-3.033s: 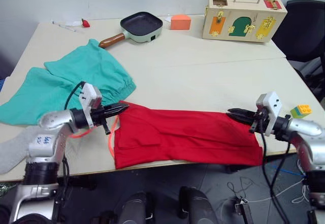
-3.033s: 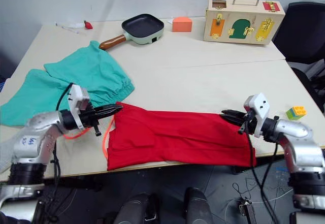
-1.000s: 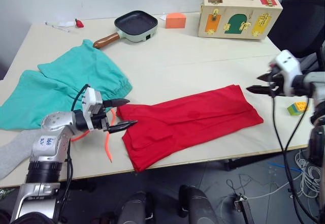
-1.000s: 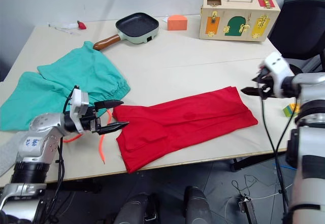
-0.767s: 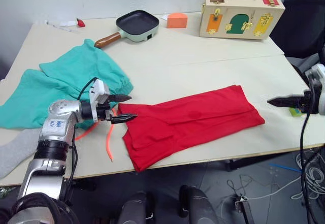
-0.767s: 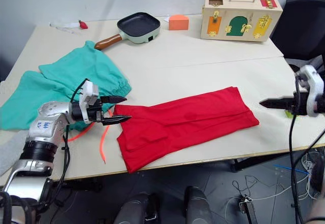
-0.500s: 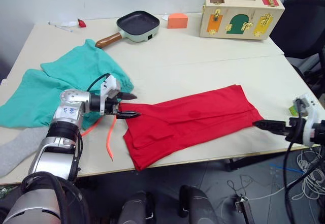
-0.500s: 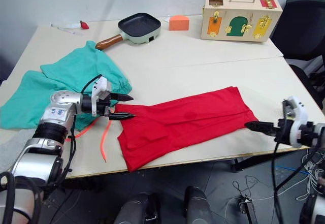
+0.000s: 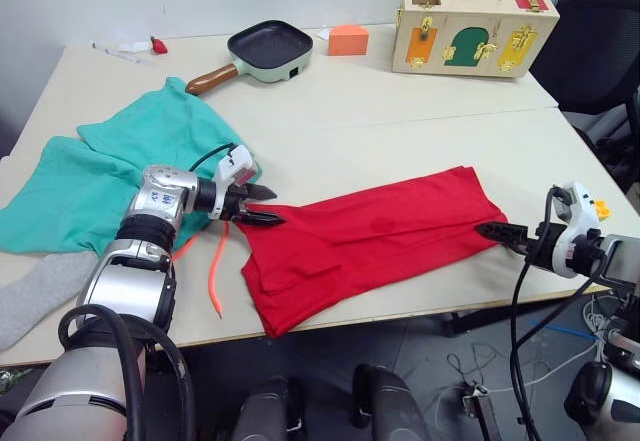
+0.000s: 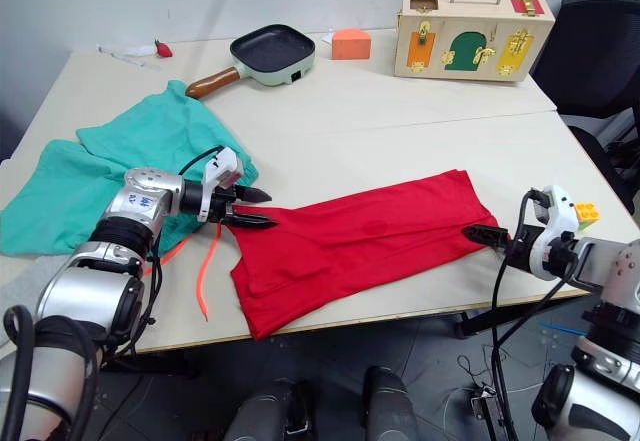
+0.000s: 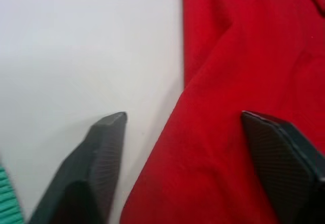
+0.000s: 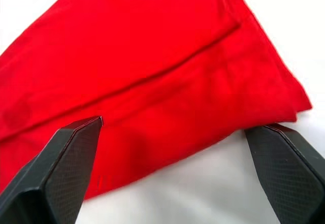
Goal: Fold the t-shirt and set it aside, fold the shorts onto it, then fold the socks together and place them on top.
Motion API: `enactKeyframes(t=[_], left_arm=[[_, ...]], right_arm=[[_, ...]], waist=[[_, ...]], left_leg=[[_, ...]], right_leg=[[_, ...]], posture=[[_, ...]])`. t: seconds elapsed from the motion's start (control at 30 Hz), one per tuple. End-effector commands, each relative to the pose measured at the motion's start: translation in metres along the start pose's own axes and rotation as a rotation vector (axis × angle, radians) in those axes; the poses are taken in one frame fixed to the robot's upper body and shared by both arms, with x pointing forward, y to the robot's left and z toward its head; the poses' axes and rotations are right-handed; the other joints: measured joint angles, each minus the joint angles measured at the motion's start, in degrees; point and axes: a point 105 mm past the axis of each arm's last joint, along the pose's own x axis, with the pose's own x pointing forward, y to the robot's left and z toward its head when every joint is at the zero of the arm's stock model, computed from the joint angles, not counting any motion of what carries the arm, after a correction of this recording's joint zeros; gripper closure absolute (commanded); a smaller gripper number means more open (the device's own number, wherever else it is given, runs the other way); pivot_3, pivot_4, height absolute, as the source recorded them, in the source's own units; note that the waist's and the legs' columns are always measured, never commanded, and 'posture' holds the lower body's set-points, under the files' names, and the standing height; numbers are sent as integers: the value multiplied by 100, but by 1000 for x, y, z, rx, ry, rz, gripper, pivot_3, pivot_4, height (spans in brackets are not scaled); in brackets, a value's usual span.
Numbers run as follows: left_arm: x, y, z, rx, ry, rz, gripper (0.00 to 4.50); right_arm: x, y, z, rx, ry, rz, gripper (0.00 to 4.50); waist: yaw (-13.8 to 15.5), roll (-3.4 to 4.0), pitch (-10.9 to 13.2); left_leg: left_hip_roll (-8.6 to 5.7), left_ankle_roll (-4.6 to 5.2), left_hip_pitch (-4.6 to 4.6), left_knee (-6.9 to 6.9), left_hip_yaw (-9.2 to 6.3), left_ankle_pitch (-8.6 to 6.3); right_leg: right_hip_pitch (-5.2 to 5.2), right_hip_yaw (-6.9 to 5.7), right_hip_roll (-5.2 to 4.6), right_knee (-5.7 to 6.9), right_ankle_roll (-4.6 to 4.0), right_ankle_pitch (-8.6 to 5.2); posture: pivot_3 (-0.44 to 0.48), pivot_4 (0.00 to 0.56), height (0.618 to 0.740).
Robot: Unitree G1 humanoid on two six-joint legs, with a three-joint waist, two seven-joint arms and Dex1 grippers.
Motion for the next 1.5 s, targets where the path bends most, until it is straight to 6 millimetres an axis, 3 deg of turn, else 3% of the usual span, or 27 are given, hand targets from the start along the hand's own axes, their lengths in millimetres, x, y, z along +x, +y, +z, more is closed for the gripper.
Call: enactKeyframes(t=[0.03, 0.27, 0.37, 0.53, 0.7, 0.9, 1.07, 1.1, 1.3, 1.37, 1.5], left_arm=[[-2, -4, -5, -53, 17, -40, 2127], [-5, -9, -7, -61, 22, -67, 4400], [-6, -14, -7, -47, 22, -88, 4500], [-11, -40, -9, -39, 48, -131, 4500], [-14, -71, -13, -65, 72, -136, 4500], [-7, -84, -10, -126, -36, 9, 4500], [-8, -99, -10, -228, -133, 60, 4500], [-9, -99, -10, -231, -142, 78, 3946], [-24, -91, -13, -204, -111, 93, 2151], [-29, -86, -11, -190, -109, 83, 1495], [-37, -67, 0, -198, -91, 18, 207]], right_arm=[[7, 0, 0, 37, 1, -7, 962], [16, 2, 16, -3, -56, -13, 3482], [20, 1, 28, -62, -91, -20, 4459], [38, 0, 62, -305, -155, -62, 4459], [58, 6, 88, -391, -207, -69, 4459], [75, 18, 97, -467, -209, -54, 4459], [73, 25, 98, -436, -177, 17, 4459], [70, 25, 97, -443, -166, 29, 4054], [43, 30, 85, -470, -54, 149, 2084], [31, 38, 71, -468, 5, 225, 1392], [3, 59, 18, -419, 162, 355, 10]], waist=[[-10, -4, -3], [-39, -5, -3], [-67, -5, -3], [-138, -5, -3], [-181, -2, 0], [-134, -2, 0], [-137, -1, 0], [-134, -1, 0], [-96, 0, 1], [-36, 0, 0], [41, -2, -1]], left_leg=[[0, 0, 0, 0, 0, 0], [2, 0, 1, 0, 4, 0], [1, 2, 1, 0, 9, 1], [0, 3, 2, -2, 15, 2], [4, 2, 6, -7, 22, 3], [7, 1, 7, -4, 15, 8], [7, 1, 13, -4, 5, 8], [8, 1, 15, -4, 5, 8], [9, -4, 20, -4, 3, 9], [13, -11, 19, -5, -3, 5], [12, -18, 16, -3, -17, 1]], right_leg=[[0, 0, 0, 0, 0, 0], [-2, 3, 9, 6, 0, 0], [-2, 6, 19, 7, 0, 0], [-5, 15, 30, 11, 1, 0], [-4, 27, 46, 8, 2, -1], [5, 73, 45, 4, 3, -2], [22, 72, 45, -4, 4, -2], [24, 72, 46, -4, 4, -2], [29, 72, 45, -5, 4, -2], [29, 71, 25, -10, 3, -2], [29, 52, 10, -10, 0, -3]], posture=[[0, 150, 740], [0, 150, 740], [0, 150, 740], [0, 150, 740], [0, 150, 740], [0, 150, 740], [0, 150, 740], [0, 150, 740], [0, 150, 740], [0, 150, 740], [0, 150, 740]])
